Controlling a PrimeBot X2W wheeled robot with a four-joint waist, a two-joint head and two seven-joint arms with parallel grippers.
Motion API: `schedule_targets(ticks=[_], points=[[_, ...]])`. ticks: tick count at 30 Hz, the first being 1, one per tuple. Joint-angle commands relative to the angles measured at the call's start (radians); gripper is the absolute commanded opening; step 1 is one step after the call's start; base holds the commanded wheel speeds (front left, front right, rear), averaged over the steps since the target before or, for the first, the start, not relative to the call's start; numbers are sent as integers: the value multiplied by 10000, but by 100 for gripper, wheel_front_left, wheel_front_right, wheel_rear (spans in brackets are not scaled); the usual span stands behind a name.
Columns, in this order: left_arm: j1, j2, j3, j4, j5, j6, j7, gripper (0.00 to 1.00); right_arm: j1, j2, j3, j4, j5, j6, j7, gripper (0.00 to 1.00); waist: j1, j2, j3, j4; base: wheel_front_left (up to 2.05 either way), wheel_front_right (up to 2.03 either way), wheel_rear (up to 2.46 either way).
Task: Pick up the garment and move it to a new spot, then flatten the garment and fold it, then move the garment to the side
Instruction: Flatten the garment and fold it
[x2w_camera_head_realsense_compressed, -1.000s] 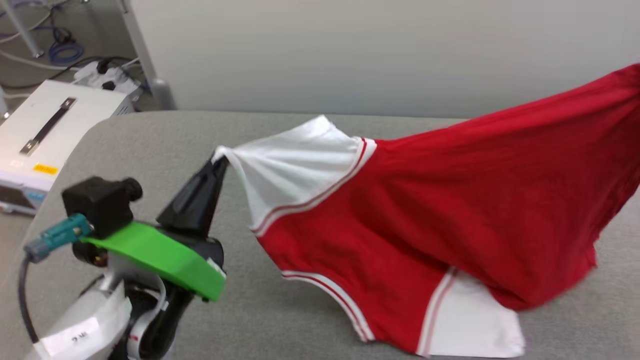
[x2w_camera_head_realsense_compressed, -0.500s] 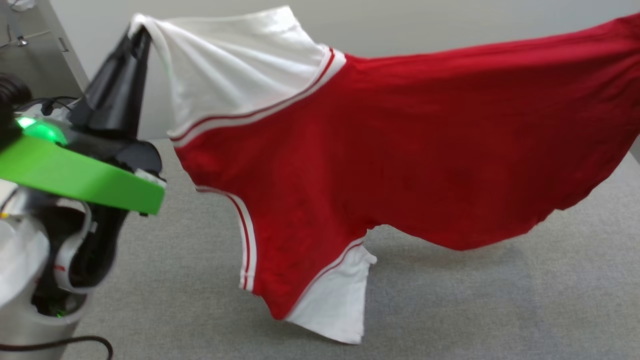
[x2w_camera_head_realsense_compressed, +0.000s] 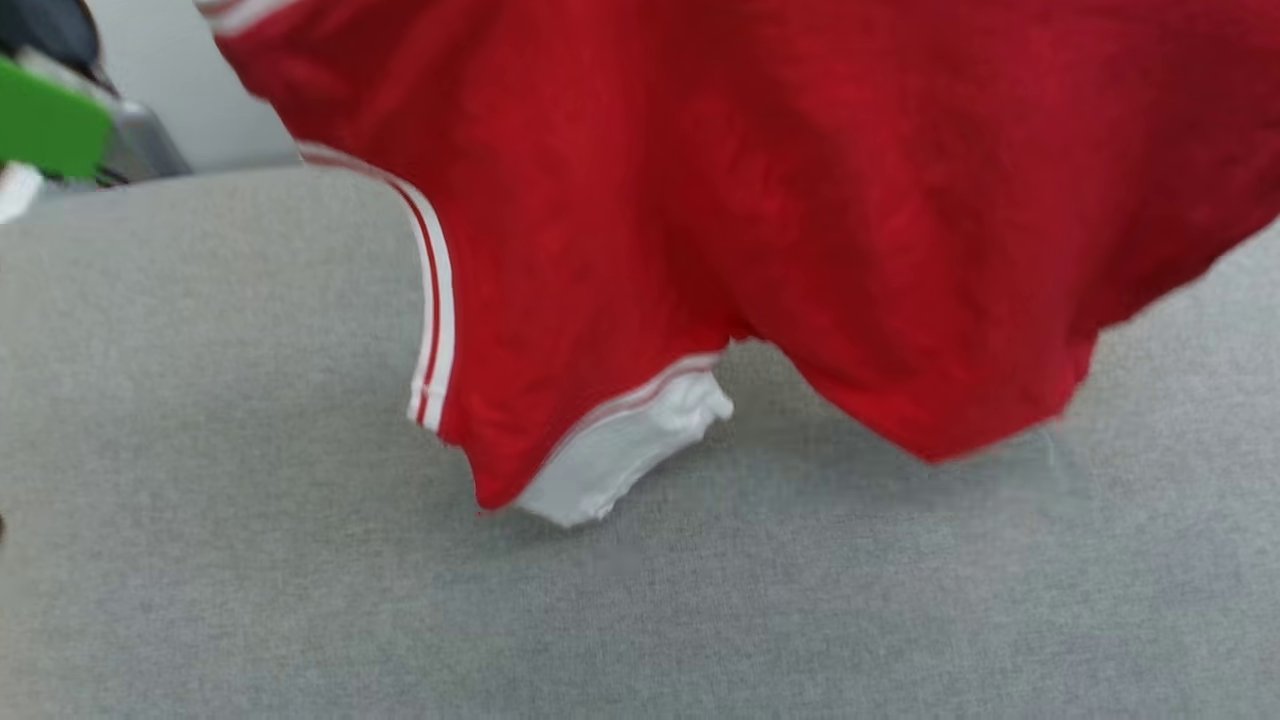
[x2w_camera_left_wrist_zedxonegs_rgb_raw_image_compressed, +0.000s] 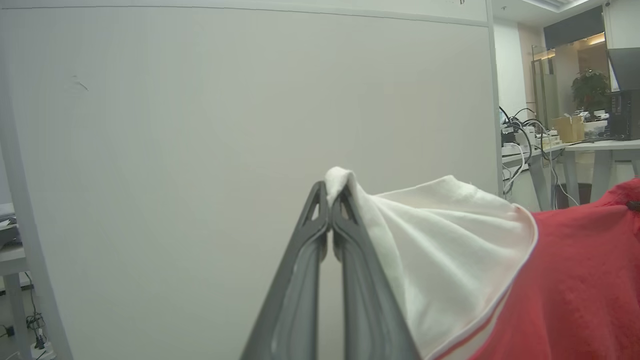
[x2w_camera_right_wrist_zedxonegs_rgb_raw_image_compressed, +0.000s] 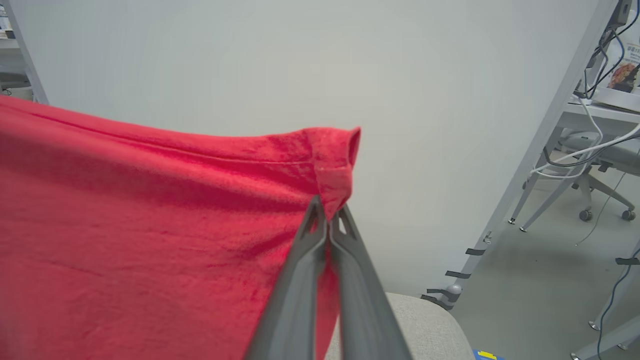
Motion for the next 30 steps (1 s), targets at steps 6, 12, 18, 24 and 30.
schedule_targets(ticks=[6,12,18,24,30], points=[[-2690,532,-275,1243,516,-995,749,0,-1594,-99,256,923,-226,-9,-909,0,0,0,2830,-201,0,0,0],[-5679,233,-775,3278,1407,-1842,844,0,-3625,177,689,2525,-580,-9,-1880,0,0,0,4226,-340,0,0,0],[-8812,-395,-1411,6149,2954,-2186,110,0,-6099,856,1204,4336,-1381,-9,-3375,0,0,0,5106,-662,0,0,0],[-11152,-1154,-2179,8945,3841,-2496,-866,0,-7952,1440,1352,6464,-2360,-9,-4880,0,0,0,5542,-766,0,0,0],[-11985,-1650,-2549,10580,4084,-2578,-2115,0,-8809,1859,1852,7681,-2826,-9,-5964,0,0,0,5834,-532,0,0,0]])
